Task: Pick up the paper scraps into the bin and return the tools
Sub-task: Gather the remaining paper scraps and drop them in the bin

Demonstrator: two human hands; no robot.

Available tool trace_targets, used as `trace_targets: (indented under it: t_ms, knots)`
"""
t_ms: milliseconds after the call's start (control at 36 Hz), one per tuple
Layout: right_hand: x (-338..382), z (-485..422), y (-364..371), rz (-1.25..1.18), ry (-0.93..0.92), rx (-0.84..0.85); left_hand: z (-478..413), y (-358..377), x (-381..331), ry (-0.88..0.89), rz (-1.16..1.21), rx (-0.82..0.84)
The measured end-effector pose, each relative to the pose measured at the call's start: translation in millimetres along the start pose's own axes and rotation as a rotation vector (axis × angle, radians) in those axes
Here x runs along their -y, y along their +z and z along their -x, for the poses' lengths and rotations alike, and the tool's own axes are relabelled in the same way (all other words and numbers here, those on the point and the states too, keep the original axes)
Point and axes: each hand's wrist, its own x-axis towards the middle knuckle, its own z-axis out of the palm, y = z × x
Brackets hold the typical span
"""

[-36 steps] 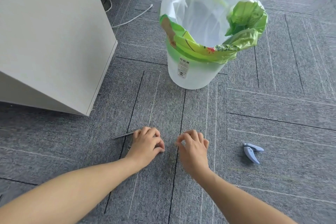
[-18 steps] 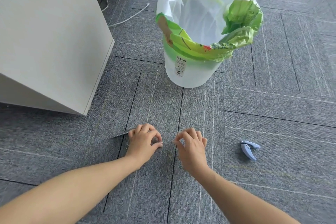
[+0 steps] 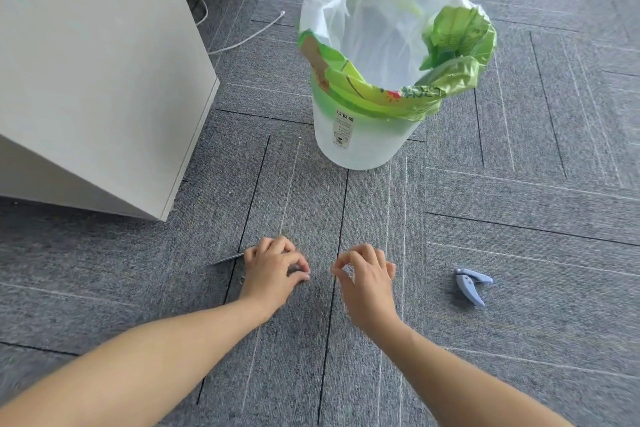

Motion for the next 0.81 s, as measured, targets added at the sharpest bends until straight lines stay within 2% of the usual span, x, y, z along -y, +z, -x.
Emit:
trace_targets:
  t_ms: [167,417,528,611,806]
  knots:
    - [-4.7,4.4,-5.7,-0.001,0.013,-0.039,2.6,-1.0,-0.9,-0.038,0.032,-0.044]
    - [-3.0,9.2,-23.2,0.003,0.029,-0.07,4.2,-3.9,-8.5,0.042,-0.107,0.059]
    - [0.5,7.0,-34.3,-0.008,0.024,-0.095,1.3,-13.9,-12.9,0.025,-0.081,0.078]
    - [4.2,-0.2,-49.1,-0.045,0.04,-0.142,-1.5,-29.8,-18.8,0.009,0.018,-0.011]
    - [33.1,-24.9,-79.7,-0.132,0.003,-0.289,-14.9,-82.6,-43.3,0.11,0.194,-0.247]
